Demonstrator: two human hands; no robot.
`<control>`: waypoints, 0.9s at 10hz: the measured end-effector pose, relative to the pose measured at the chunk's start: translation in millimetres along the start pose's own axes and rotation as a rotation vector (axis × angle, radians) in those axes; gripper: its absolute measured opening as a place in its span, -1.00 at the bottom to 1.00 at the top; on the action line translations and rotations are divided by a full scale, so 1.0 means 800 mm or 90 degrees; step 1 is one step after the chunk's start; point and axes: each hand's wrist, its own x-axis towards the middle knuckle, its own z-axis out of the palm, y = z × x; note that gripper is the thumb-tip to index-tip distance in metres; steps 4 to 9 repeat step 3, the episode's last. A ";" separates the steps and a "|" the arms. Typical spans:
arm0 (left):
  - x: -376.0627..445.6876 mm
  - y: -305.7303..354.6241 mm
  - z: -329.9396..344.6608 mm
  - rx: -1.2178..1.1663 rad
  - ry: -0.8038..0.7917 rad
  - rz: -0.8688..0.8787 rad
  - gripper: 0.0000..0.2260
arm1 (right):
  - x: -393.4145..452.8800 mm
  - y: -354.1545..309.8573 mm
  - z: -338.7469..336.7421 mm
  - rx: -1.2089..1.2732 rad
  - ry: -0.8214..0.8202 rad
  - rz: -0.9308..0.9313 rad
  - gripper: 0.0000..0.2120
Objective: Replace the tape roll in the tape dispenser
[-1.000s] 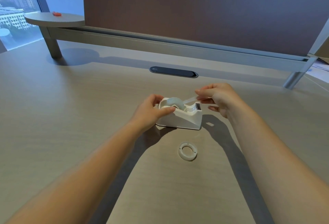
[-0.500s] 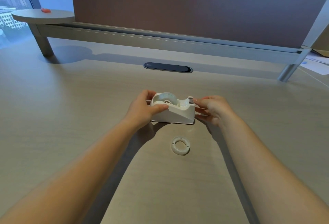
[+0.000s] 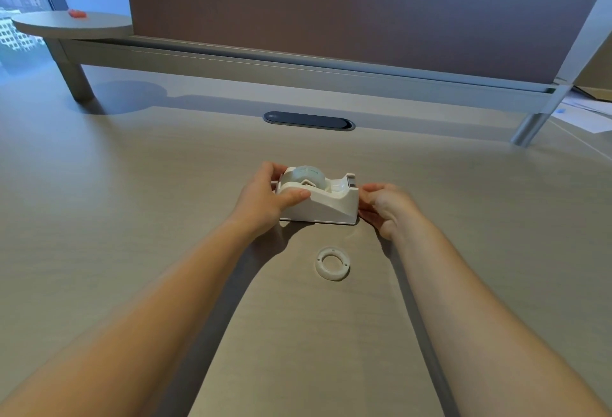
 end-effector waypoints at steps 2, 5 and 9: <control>-0.002 0.006 -0.001 0.089 -0.013 -0.003 -0.56 | -0.005 0.005 -0.003 -0.091 0.069 -0.085 -0.74; -0.005 0.020 -0.004 0.182 0.017 0.013 -0.45 | -0.024 -0.001 -0.008 -0.235 0.159 -0.214 -0.72; -0.005 0.020 -0.004 0.182 0.017 0.013 -0.45 | -0.024 -0.001 -0.008 -0.235 0.159 -0.214 -0.72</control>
